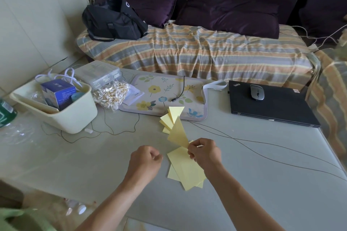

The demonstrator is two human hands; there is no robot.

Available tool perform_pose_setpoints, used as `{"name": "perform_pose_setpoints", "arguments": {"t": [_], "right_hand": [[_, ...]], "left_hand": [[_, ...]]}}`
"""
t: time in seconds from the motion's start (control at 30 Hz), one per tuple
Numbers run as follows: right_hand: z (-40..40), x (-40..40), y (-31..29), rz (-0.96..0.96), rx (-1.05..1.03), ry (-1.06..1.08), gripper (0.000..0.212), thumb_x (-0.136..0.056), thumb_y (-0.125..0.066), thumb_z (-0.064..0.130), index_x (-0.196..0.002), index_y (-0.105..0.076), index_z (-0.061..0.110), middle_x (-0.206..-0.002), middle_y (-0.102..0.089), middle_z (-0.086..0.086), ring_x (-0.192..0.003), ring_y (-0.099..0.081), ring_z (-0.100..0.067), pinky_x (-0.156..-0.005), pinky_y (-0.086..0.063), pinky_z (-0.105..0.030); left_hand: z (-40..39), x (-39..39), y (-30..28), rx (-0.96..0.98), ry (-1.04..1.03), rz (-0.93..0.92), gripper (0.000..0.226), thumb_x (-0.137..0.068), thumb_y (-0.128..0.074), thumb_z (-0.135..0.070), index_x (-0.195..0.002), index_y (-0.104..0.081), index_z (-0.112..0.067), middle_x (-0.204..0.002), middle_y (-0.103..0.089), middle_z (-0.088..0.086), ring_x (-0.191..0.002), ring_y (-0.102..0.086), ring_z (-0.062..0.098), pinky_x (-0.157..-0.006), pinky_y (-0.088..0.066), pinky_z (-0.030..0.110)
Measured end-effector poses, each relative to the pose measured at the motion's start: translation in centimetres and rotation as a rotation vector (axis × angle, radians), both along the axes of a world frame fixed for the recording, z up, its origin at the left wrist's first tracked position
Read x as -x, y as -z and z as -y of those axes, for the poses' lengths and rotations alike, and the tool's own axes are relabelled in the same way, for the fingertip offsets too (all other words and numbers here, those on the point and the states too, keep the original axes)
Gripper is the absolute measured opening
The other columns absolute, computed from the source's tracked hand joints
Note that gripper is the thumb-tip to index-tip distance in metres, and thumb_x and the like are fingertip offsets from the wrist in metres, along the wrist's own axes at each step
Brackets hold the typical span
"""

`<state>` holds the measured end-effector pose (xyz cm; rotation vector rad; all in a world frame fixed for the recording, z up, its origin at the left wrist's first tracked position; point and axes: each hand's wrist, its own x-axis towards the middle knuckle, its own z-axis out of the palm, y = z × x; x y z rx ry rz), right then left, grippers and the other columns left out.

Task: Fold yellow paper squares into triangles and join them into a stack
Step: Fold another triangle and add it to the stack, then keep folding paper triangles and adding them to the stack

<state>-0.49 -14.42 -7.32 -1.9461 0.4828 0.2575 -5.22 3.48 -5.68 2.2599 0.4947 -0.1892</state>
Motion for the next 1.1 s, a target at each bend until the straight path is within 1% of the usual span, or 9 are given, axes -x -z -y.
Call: {"name": "perform_pose_setpoints", "arguments": {"t": [0.17,0.3,0.37,0.43,0.5,0.63,0.8,0.93,1.1], "right_hand": [[-2.0,-1.6,-0.2,0.072,-0.070,0.068,0.015,-0.088,-0.062,0.009,-0.082,-0.075,0.013,-0.069,-0.073,-0.002,-0.054,-0.055,-0.011,-0.040,-0.039,-0.014],[-2.7,-2.1,0.0,0.068,-0.049,0.036,0.017,-0.088,-0.067,0.015,-0.103,-0.072,0.010,-0.089,-0.076,-0.010,-0.079,-0.067,-0.025,-0.052,-0.044,-0.017],[-2.6,-1.8,0.7,0.049,0.005,-0.008,0.022,-0.089,-0.069,0.016,-0.110,-0.070,0.008,-0.097,-0.074,-0.009,-0.085,-0.065,-0.024,-0.057,-0.046,-0.019],[-2.3,-1.4,1.2,0.070,0.096,-0.071,0.022,-0.090,-0.068,0.015,-0.112,-0.069,0.012,-0.101,-0.071,-0.003,-0.088,-0.062,-0.017,-0.065,-0.050,-0.021],[-1.8,-1.1,1.7,0.108,0.236,-0.166,0.026,-0.088,-0.069,0.014,-0.114,-0.070,0.013,-0.110,-0.067,-0.004,-0.100,-0.061,-0.019,-0.082,-0.051,-0.026],[-1.4,0.3,1.9,0.133,0.563,-0.441,0.056,-0.087,-0.075,0.039,-0.136,-0.055,0.021,-0.133,-0.046,-0.004,-0.128,-0.041,-0.023,-0.100,-0.038,-0.028],[-0.5,2.0,1.5,0.158,0.764,-0.614,0.077,-0.085,-0.070,0.058,-0.144,-0.042,0.017,-0.144,-0.037,-0.002,-0.133,-0.034,-0.024,-0.106,-0.039,-0.032],[-0.1,3.0,1.8,0.181,0.837,-0.677,0.070,-0.089,-0.064,0.059,-0.140,-0.042,0.016,-0.142,-0.041,0.000,-0.130,-0.036,-0.023,-0.104,-0.037,-0.033],[-0.1,3.5,2.4,0.257,0.827,-0.676,0.067,-0.091,-0.062,0.054,-0.146,-0.039,0.022,-0.140,-0.048,0.003,-0.130,-0.039,-0.022,-0.104,-0.035,-0.034]], "left_hand": [[-0.1,0.1,0.4,-0.002,0.017,-0.020,0.021,-0.090,-0.055,-0.015,-0.097,-0.074,-0.017,-0.093,-0.076,-0.001,-0.085,-0.065,0.012,-0.057,-0.039,0.013],[-0.6,0.1,0.5,-0.019,0.017,-0.026,0.021,-0.091,-0.055,-0.015,-0.102,-0.074,-0.020,-0.095,-0.075,-0.001,-0.092,-0.068,0.012,-0.062,-0.041,0.015],[-0.6,0.1,0.6,-0.027,0.026,-0.027,0.021,-0.092,-0.057,-0.017,-0.105,-0.073,-0.020,-0.098,-0.075,-0.001,-0.095,-0.067,0.013,-0.069,-0.042,0.018],[-0.7,0.1,0.6,-0.037,0.039,-0.027,0.023,-0.093,-0.057,-0.018,-0.108,-0.072,-0.021,-0.100,-0.075,-0.001,-0.096,-0.066,0.013,-0.071,-0.042,0.018],[-0.6,0.1,0.6,-0.037,0.045,-0.026,0.024,-0.092,-0.055,-0.017,-0.109,-0.072,-0.023,-0.100,-0.075,0.000,-0.096,-0.067,0.014,-0.069,-0.043,0.018],[-0.7,0.1,0.7,-0.025,0.059,-0.023,0.026,-0.092,-0.054,-0.015,-0.109,-0.071,-0.026,-0.096,-0.074,-0.002,-0.088,-0.068,0.013,-0.059,-0.042,0.014],[-0.1,0.1,1.5,-0.027,0.140,-0.012,0.025,-0.090,-0.061,-0.014,-0.107,-0.073,-0.027,-0.088,-0.071,-0.009,-0.076,-0.064,0.004,-0.052,-0.038,0.006],[0.9,0.1,1.5,-0.028,0.141,-0.003,0.026,-0.090,-0.058,-0.015,-0.108,-0.073,-0.025,-0.087,-0.068,-0.010,-0.072,-0.060,-0.002,-0.051,-0.039,0.004],[1.5,0.2,1.5,-0.049,0.134,-0.023,0.029,-0.091,-0.056,-0.015,-0.114,-0.071,-0.023,-0.093,-0.066,-0.007,-0.075,-0.060,0.006,-0.053,-0.037,0.005]]}}
